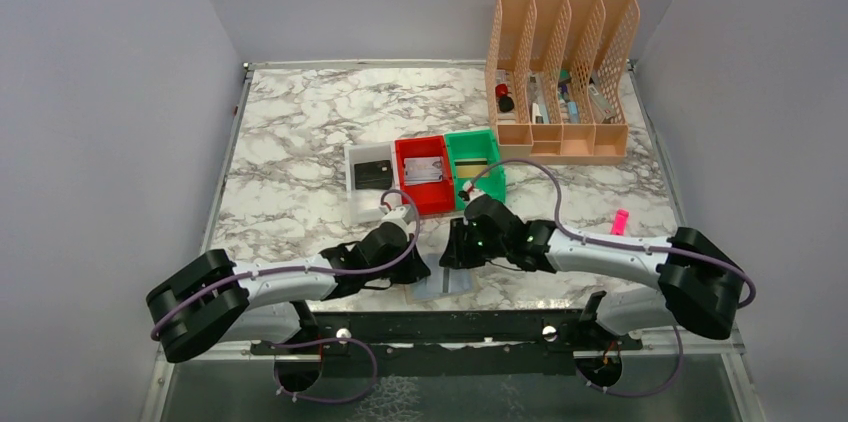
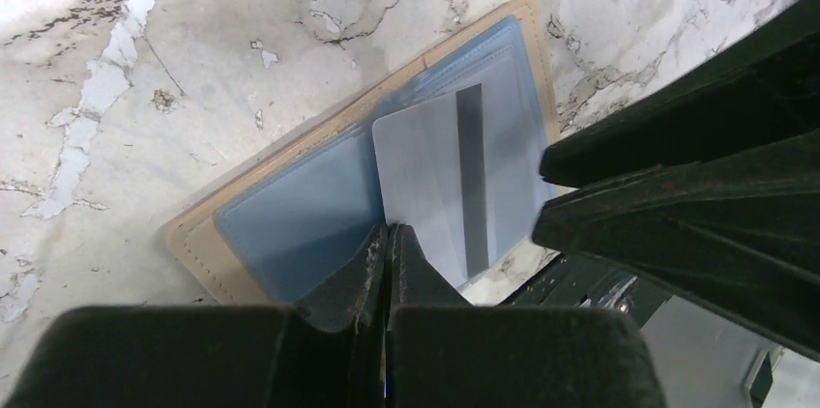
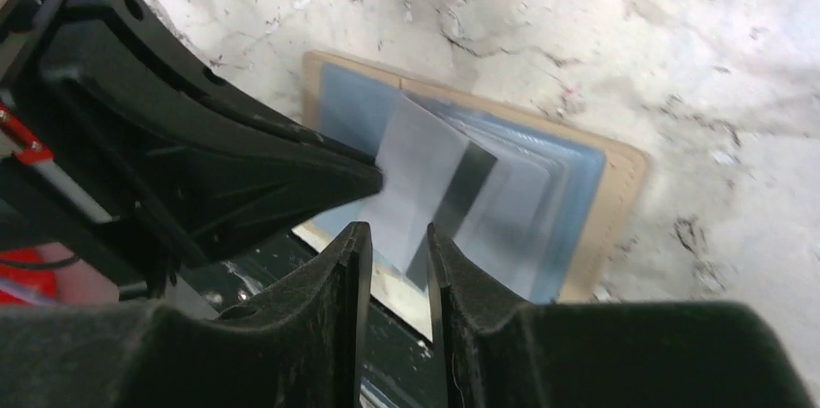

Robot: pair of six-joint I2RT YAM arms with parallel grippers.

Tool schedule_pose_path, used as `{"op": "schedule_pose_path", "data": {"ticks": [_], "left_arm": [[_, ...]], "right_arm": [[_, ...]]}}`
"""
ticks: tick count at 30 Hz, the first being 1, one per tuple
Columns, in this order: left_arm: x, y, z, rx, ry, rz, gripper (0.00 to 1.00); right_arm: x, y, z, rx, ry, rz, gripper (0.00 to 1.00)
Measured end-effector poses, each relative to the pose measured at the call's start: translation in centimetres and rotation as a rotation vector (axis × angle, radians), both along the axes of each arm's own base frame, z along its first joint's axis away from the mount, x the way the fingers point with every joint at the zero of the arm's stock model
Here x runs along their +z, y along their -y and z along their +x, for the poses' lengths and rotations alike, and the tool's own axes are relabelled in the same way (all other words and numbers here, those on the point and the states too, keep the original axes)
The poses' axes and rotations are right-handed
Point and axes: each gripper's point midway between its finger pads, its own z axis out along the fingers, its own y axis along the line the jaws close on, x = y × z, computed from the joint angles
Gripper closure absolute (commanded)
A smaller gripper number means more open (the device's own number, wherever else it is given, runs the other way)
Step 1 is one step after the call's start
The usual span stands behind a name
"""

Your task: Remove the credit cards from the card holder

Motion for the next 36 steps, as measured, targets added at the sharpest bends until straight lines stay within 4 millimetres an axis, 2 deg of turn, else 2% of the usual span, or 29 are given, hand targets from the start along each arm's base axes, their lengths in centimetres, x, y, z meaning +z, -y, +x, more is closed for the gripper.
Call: {"op": "schedule_pose_path", "data": {"ticks": [3, 7, 14, 18, 24, 28, 36], "left_arm": [[0.0, 0.1, 0.1, -0.005, 0.004, 0.004, 1.0], [0.4, 0.3, 0.3, -0.011, 0.014, 0.003, 1.0], [0.2, 0.2, 0.3, -0.014, 0.014, 0.011, 1.0], [0.3, 0.3, 0.2, -0.016, 0.014, 0.006, 0.86], [0.3, 1.1, -0.1, -0.032, -0.012, -0.029, 0.8], [-0.1, 0.9, -0.2, -0.009, -0.034, -0.053, 0.78], [0.1, 0.9, -0.2, 0.028, -0.055, -0.098, 0.77]], "right_arm": [[-0.9, -0.7, 0.4, 0.001, -0.017, -0.015, 0.65], [-3.1, -0.1, 0.2, -0.034, -0.069, -0.084, 0.64], [-3.0, 1.0, 0.1, -0.095, -0.072, -0.079, 0.62], [-3.1, 1.3, -0.1, -0.115, -0.083, -0.068, 0.62], [-3.2, 0.6, -0.2, -0.127, -0.106, -0.026, 0.67], [-3.4, 0.5, -0.3, -0.152, -0.117, 0.005, 0.71], [-3.6, 0.5, -0.2, -0.177, -0.134, 0.027, 0.72]]}}
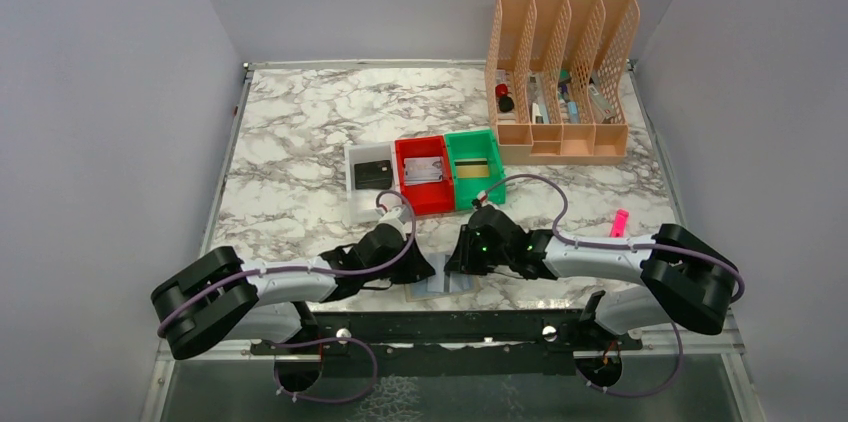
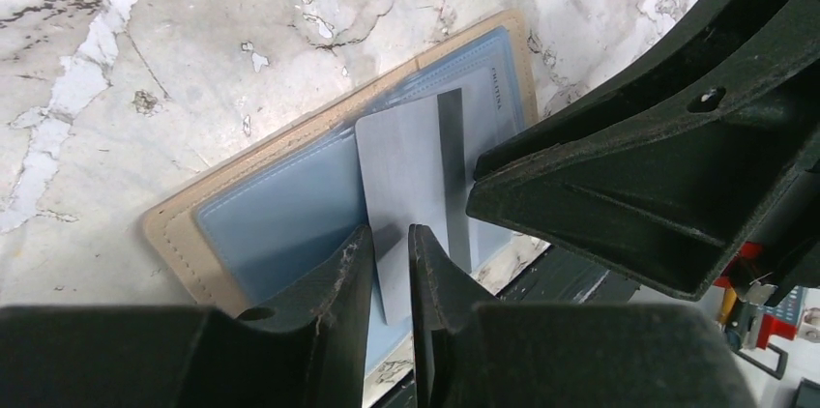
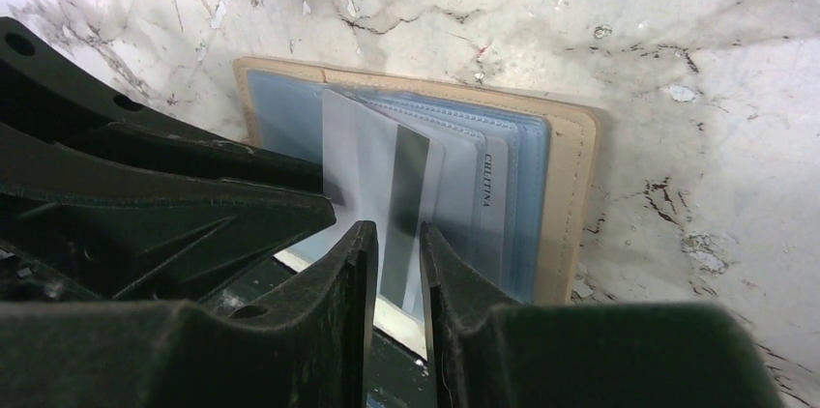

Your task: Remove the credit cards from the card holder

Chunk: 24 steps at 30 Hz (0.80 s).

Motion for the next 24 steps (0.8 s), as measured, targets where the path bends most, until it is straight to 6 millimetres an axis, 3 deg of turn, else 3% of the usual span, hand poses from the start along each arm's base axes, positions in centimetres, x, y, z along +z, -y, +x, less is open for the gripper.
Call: {"op": "schedule_pose_path", "data": {"ticks": [9, 16, 24], "left_arm": [[0.0, -0.7, -0.2, 0.069, -0.026, -0.074, 0.68], [0.0, -0.9, -0.1, 0.095, -0.03, -0.076, 0.68], [-0.5, -0.7, 0.0, 0.089, -0.046, -0.053, 0.79]], "right_arm": [[-0.1, -0.3, 0.2, -0.008, -0.003, 0.014, 0.73], [0.0, -0.6, 0.2, -0.009, -0.006, 0.026, 0.73], [-0.3, -0.5, 0.1, -0.008, -0.012, 0.02, 0.74]]}}
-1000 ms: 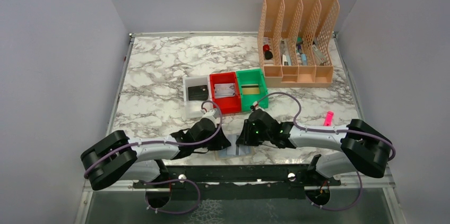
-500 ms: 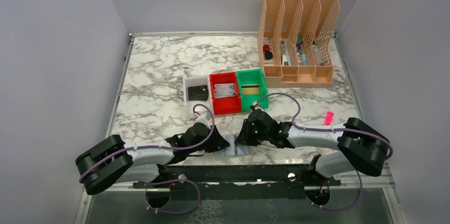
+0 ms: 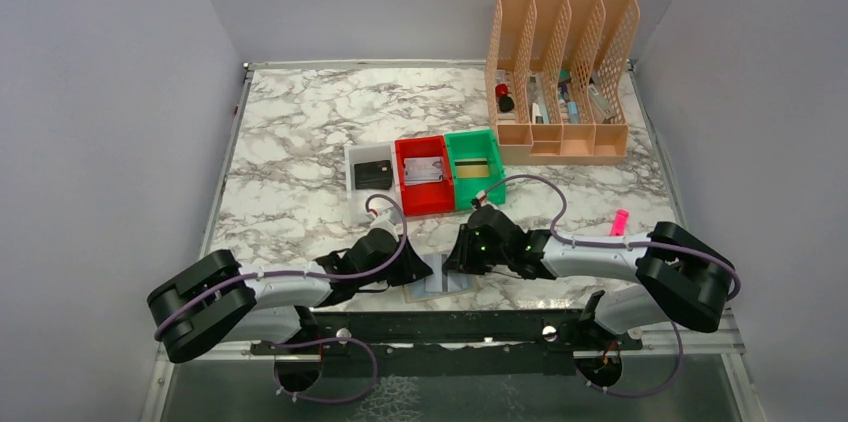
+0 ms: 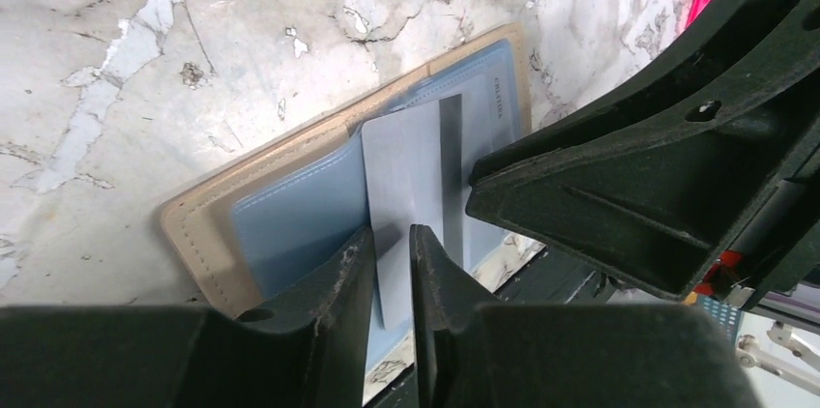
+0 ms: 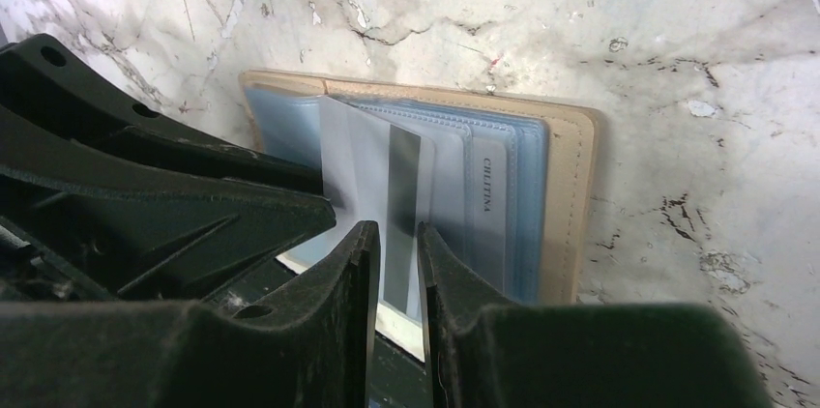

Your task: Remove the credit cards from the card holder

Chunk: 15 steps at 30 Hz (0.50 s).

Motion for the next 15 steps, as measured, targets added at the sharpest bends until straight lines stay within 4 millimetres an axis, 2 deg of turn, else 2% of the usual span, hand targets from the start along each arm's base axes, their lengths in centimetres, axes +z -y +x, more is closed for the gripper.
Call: {"op": "schedule_pose_path", "data": {"ticks": [7, 15], "left_arm": [[0.5, -0.3, -0.1, -0.011, 0.025, -0.004, 0.82], [2.1, -0.5, -0.2, -0.019, 0.079, -0.056, 0.82]], "right_arm": [[0.0, -0.1, 0.1, 0.001, -0.004, 0.005, 0.74], [0.2, -0.5, 0.1, 0.005, -0.002, 0.025, 0.74]]}}
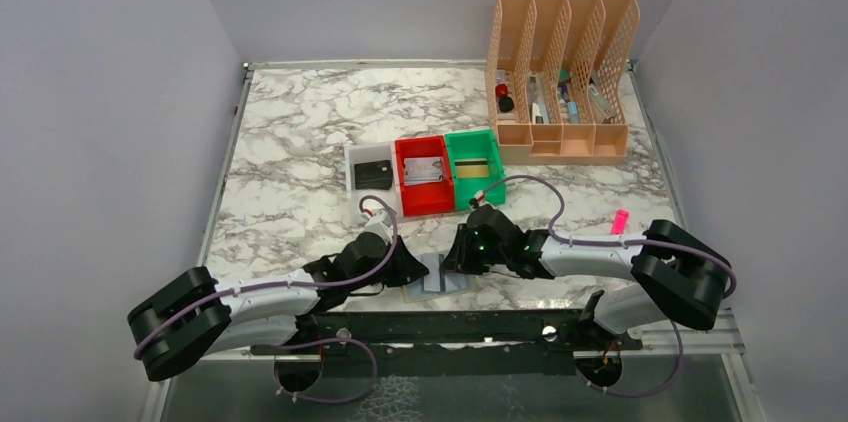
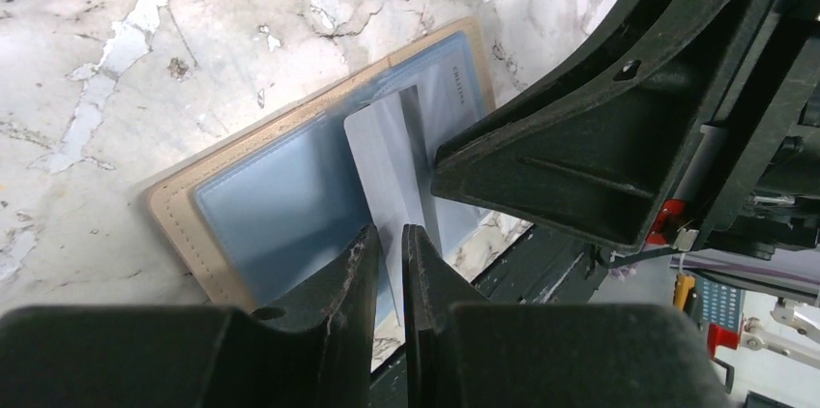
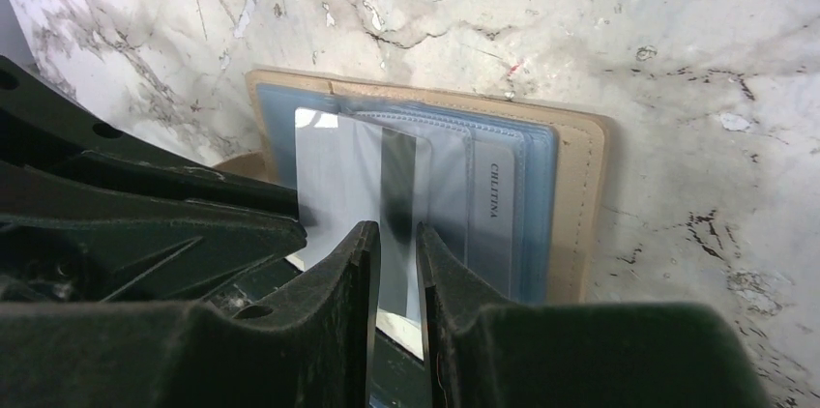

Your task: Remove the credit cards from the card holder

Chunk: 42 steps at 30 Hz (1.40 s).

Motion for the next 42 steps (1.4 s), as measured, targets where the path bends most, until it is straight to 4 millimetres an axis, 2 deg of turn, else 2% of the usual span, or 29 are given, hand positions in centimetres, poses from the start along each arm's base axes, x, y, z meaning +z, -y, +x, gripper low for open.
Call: {"op": "schedule_pose_path", "data": {"ticks": [20, 28, 33, 42], "left_arm": [[-1.7, -0.3, -0.3, 0.009, -0.036, 0.019, 0.83], [-1.8, -0.2, -0.2, 0.022, -0.044, 0.005, 0.9], [-1.9, -0.3, -0.1, 0.034, -0.053, -0.006, 1.0], [-1.8, -0.5, -0.2, 0.051, -0.056, -0.036, 1.0]], "right_arm": [[0.0, -0.2, 0.0, 0.001, -0.001, 0.012, 0.74], [0.0, -0.2, -0.1, 0.002, -0.002, 0.012, 0.74], [0.0, -0.2, -0.1, 0.003, -0.002, 0.012, 0.74], [0.0, 0.0, 0.0, -0.004, 0.002, 0.006, 0.74]]}}
